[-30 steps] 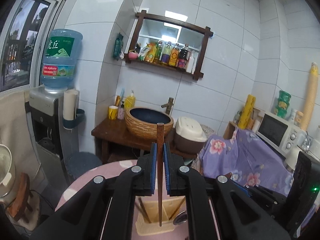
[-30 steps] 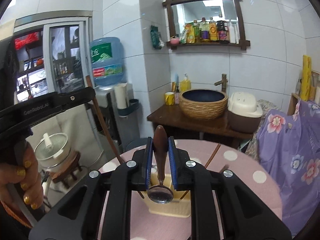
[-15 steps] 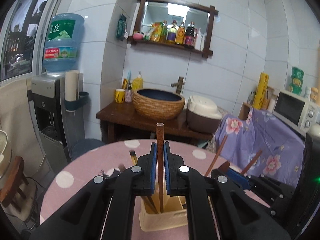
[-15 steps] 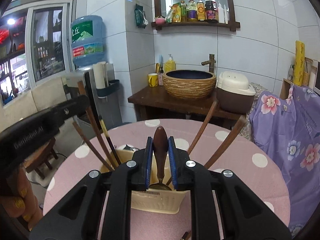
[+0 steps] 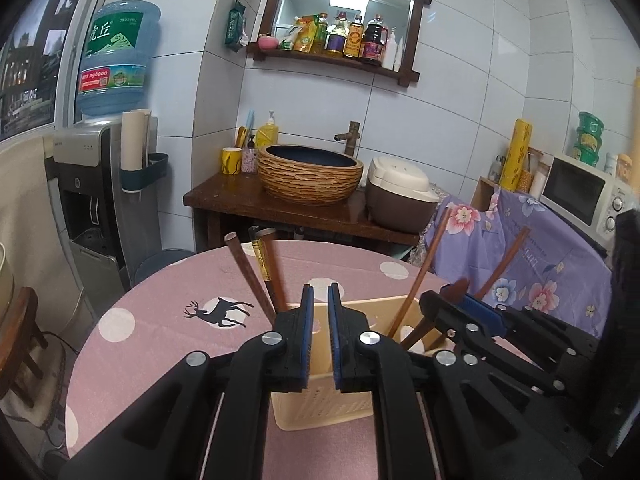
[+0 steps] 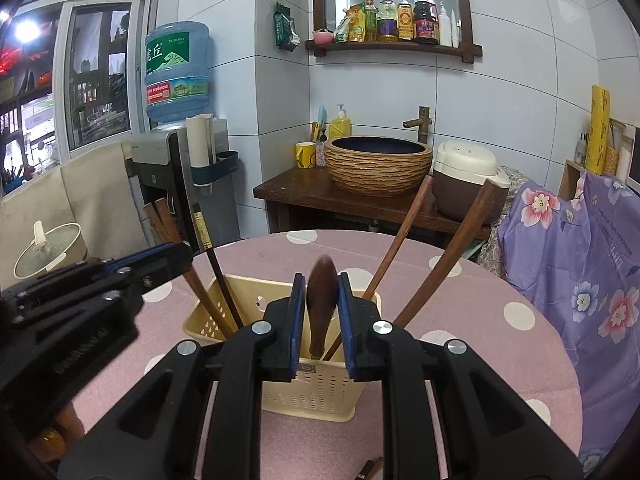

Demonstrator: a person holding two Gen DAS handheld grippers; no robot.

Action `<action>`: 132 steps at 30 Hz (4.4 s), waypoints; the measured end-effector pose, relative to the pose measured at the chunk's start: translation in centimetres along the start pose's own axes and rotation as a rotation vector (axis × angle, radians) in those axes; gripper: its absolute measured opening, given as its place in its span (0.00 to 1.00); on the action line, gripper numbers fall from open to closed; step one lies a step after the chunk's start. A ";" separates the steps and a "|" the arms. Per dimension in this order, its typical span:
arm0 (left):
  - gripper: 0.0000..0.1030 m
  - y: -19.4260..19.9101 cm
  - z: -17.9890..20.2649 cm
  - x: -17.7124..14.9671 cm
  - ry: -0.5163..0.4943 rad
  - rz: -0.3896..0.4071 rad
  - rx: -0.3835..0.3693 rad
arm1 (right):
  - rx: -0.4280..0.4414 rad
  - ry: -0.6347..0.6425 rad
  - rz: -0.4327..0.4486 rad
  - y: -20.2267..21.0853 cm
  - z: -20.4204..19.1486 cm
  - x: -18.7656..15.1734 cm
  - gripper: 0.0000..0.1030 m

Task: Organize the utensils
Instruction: 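Open both tools and move them back toward the loose utensils, then grasp the large silver spoon by its bowl with the right tool, then grasp the clear plastic spoon with the left tool while the right tool holds the silver spoon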

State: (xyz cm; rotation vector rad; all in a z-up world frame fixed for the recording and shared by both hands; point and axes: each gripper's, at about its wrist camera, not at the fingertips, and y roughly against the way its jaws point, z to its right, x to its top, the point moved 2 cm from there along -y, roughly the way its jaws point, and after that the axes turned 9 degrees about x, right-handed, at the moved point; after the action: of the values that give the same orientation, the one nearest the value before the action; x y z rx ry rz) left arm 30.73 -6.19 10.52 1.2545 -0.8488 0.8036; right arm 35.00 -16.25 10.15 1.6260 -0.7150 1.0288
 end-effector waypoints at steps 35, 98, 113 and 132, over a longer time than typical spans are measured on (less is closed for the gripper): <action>0.58 5.9 -5.4 -17.6 0.060 -0.233 0.075 | -0.012 0.002 -0.389 1.6 -3.0 -19.8 0.57; 0.52 -0.1 3.1 -19.6 -0.155 -0.466 0.009 | -0.176 -0.196 -0.398 5.2 8.3 -21.6 0.37; 0.35 -2.4 4.5 -19.3 -0.156 -0.499 0.066 | -0.203 -0.214 -0.402 5.6 7.9 -21.8 0.39; 0.34 -1.0 4.0 -16.2 -0.101 -0.338 0.013 | -0.168 -0.249 -0.329 7.0 8.2 -20.5 0.37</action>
State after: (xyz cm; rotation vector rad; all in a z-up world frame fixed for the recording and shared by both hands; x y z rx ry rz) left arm 23.63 -11.10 -3.74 1.4123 -0.6871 0.4790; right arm 21.95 -26.94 -5.71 1.6712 -0.6506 0.5231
